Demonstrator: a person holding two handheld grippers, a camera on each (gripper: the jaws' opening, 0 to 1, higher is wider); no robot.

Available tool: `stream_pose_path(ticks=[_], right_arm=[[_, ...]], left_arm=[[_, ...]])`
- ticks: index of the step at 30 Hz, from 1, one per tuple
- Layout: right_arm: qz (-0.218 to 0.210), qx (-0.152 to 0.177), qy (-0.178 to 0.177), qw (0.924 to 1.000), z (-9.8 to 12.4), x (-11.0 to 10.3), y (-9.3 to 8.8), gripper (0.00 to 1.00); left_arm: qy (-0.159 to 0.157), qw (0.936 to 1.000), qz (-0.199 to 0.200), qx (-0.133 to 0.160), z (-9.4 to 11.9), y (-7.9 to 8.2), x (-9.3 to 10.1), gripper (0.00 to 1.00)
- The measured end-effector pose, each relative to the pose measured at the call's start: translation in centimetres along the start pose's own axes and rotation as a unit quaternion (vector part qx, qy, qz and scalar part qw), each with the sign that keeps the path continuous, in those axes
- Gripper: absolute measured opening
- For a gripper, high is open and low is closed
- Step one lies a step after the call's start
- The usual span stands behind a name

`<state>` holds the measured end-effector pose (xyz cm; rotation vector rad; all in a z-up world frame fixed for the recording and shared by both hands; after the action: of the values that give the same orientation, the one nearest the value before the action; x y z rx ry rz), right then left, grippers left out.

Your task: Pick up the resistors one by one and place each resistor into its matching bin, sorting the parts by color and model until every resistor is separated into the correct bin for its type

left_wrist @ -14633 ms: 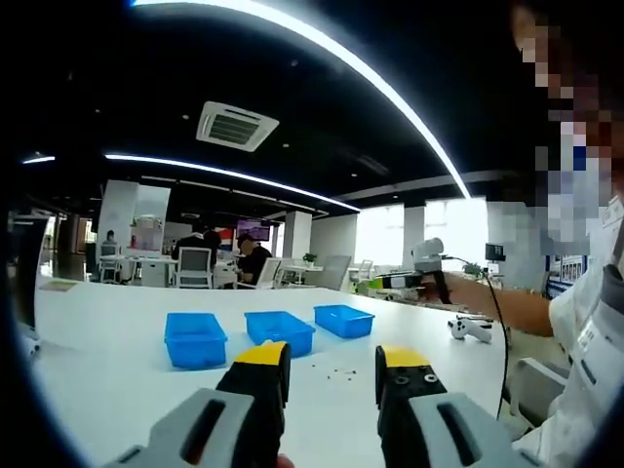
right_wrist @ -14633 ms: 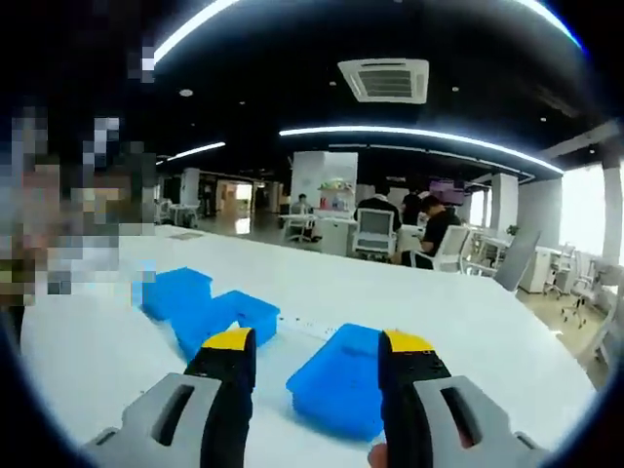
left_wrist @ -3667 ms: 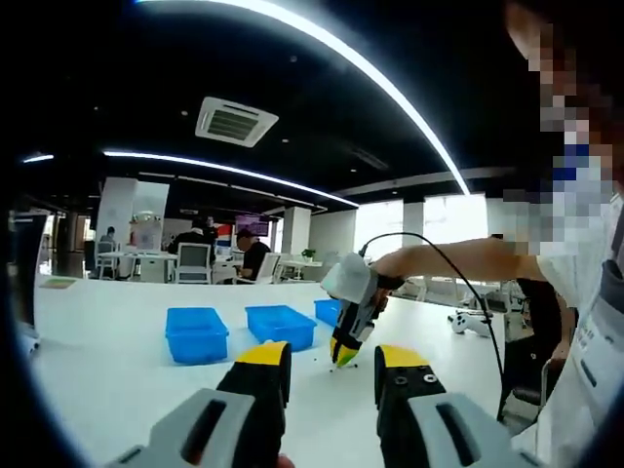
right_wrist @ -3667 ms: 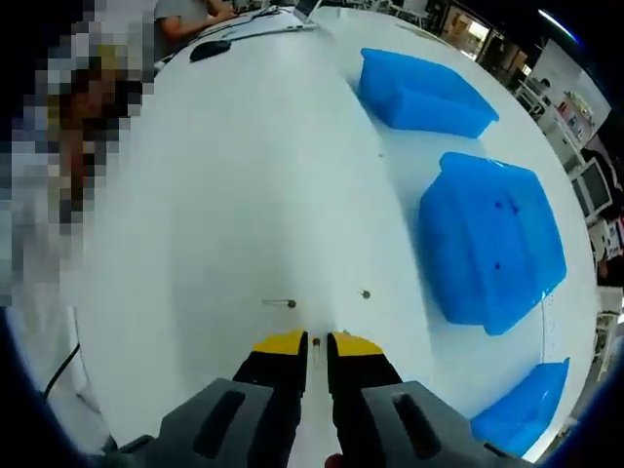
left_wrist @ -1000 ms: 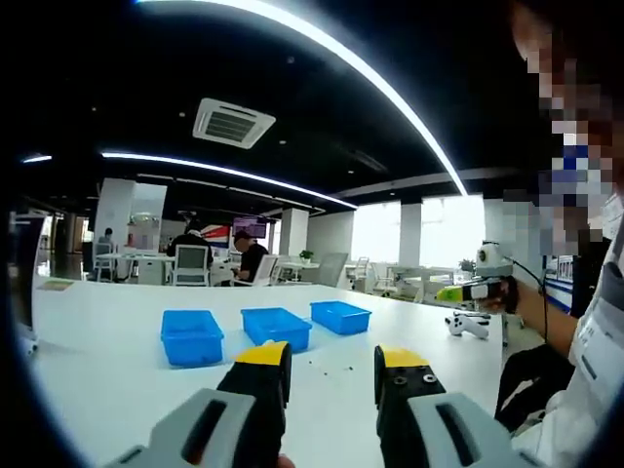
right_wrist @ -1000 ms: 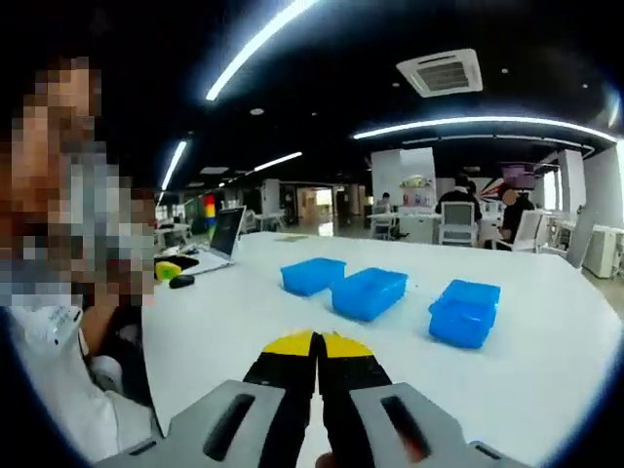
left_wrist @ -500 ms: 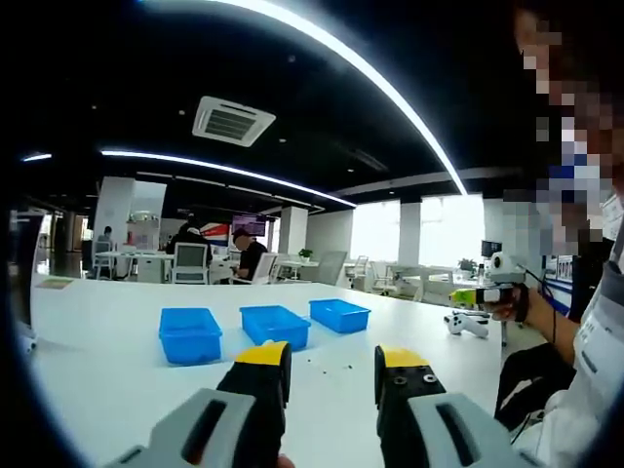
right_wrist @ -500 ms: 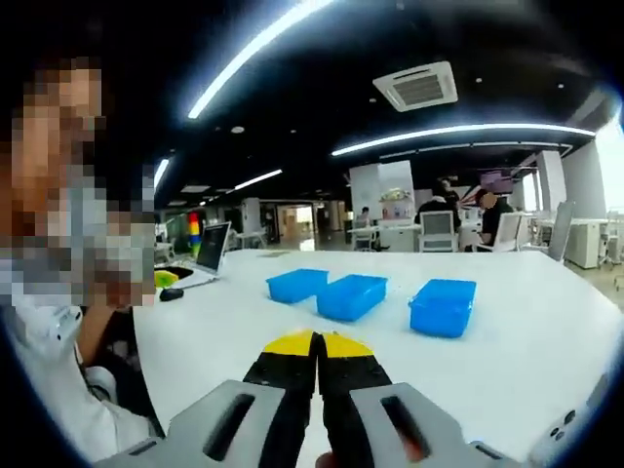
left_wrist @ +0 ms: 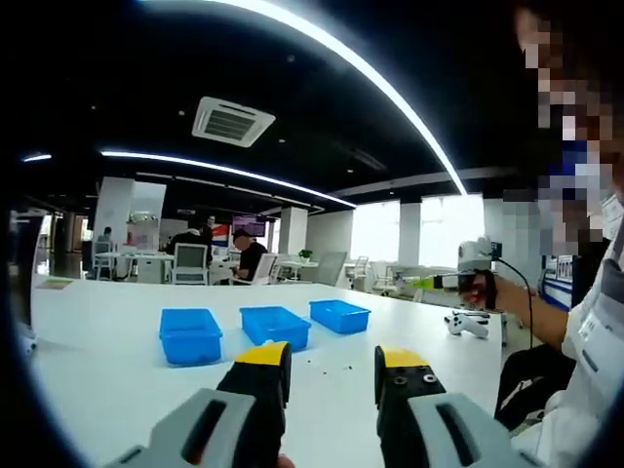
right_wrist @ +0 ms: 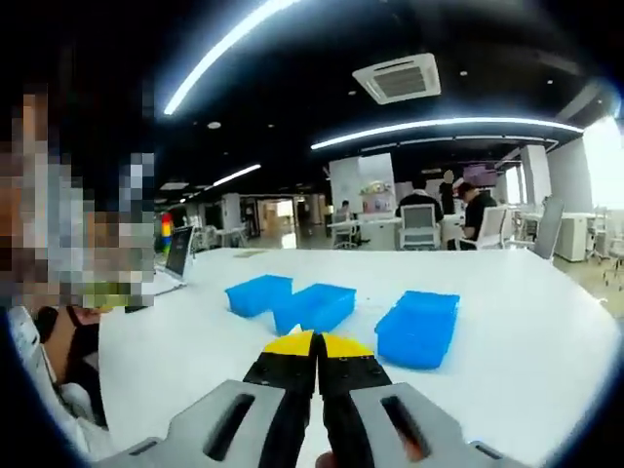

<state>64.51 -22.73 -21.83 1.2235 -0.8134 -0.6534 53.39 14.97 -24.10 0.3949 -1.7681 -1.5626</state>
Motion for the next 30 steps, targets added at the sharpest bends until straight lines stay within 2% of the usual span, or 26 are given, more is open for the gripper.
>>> stream_pose_path(ticks=[7, 11, 13, 15, 17, 20, 23, 28, 29, 30], right_arm=[[0.038, -0.017, -0.024, 0.9988, -5.9, 3.8, -0.3, 0.03], [0.034, -0.028, -0.035, 0.9985, -8.6, 5.8, -0.7, 0.03], [0.032, -0.038, -0.044, 0.9978, -9.0, 6.0, -1.2, 0.03], [0.030, -0.052, -0.054, 0.9967, -10.7, 7.5, -1.8, 0.03], [0.029, -0.063, -0.059, 0.9959, -11.0, 7.6, -2.6, 0.03], [0.021, -0.096, -0.067, 0.9929, -12.5, 9.0, -4.3, 0.03], [0.010, -0.111, -0.081, 0.9904, -13.8, 10.3, -5.1, 0.03], [0.020, -0.106, -0.102, 0.9890, -14.0, 11.1, -5.1, 0.04], [0.016, -0.102, -0.103, 0.9892, -14.0, 11.0, -4.9, 0.10], [0.006, -0.095, -0.104, 0.9900, -14.0, 11.0, -4.7, 0.23]], left_arm=[[0.001, 1.0000, 0.001, 0.001, 0.1, 0.1, -0.1, 0.36], [0.001, 1.0000, 0.002, 0.001, 0.1, 0.1, -0.1, 0.36], [0.000, 1.0000, 0.001, 0.002, 0.2, 0.1, -0.1, 0.36], [0.001, 1.0000, 0.001, 0.002, 0.2, 0.2, -0.1, 0.36], [0.001, 1.0000, 0.002, 0.002, 0.2, 0.2, -0.1, 0.36], [0.000, 1.0000, 0.001, 0.002, 0.2, 0.2, -0.1, 0.36], [0.001, 1.0000, 0.000, 0.002, 0.2, 0.2, -0.1, 0.36], [0.002, 1.0000, 0.000, 0.004, 0.3, 0.3, -0.1, 0.36], [0.002, 1.0000, 0.000, 0.004, 0.3, 0.3, -0.2, 0.36], [0.002, 1.0000, 0.001, 0.004, 0.3, 0.3, -0.2, 0.36]])
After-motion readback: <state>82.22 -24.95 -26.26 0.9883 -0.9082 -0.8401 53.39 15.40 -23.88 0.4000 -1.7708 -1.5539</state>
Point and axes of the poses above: the point that each gripper's makers call its tool centre point, and the gripper's own axes: z roughly backward along the fingers, x roughly to its right, y roughly out of its top, the point moved 5 cm from there along z, roughly backward along the fingers, and after that the axes turned 14 degrees about z, right-handed, at the moved point
